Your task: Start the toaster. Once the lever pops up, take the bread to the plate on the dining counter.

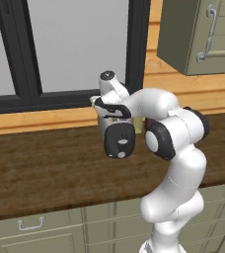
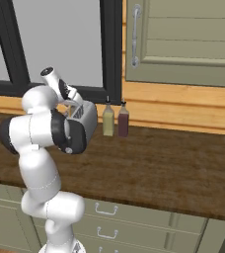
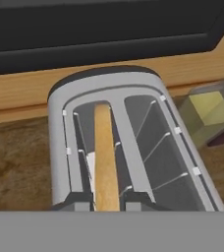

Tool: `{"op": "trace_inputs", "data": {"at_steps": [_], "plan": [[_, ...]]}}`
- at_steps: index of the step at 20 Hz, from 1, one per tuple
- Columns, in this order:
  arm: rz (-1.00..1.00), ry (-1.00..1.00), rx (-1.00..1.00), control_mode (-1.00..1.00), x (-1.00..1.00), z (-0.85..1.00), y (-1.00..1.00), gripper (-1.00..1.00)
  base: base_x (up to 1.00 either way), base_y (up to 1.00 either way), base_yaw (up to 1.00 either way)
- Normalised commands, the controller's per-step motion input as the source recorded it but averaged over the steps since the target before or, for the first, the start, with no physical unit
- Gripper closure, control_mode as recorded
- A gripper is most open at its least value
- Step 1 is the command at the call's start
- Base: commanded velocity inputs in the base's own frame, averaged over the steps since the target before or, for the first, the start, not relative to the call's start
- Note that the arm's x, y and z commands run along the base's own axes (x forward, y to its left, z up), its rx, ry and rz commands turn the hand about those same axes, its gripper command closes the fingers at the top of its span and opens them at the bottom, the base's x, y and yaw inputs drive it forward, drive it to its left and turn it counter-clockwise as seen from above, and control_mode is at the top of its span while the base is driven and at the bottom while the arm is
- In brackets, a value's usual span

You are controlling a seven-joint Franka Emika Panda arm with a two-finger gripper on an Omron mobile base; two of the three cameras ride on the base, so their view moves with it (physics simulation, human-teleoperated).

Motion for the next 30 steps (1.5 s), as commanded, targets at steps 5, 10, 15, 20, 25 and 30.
{"op": "trace_inputs", "data": {"at_steps": [5, 10, 15, 20, 25, 30], "plan": [[0.00, -0.08, 0.06, -1.00, 0.00, 0.38, 0.00, 1.00, 0.00, 0.00, 0.00], [0.00, -0.09, 0.01, -1.00, -0.04, 0.64, 0.03, 1.00, 0.00, 0.00, 0.00], [-0.01, -0.12, 0.00, -1.00, -0.29, 0.83, 0.21, 1.00, 0.00, 0.00, 0.00], [-0.04, -0.09, 0.00, -1.00, -0.67, 0.76, 0.33, 1.00, 0.00, 0.00, 0.00], [-0.08, -0.04, 0.00, -1.00, -1.00, 0.43, 0.26, 1.00, 0.00, 0.00, 0.00], [-0.23, -0.06, 0.00, -1.00, -1.00, 0.06, 0.24, 1.00, 0.00, 0.00, 0.00]]}}
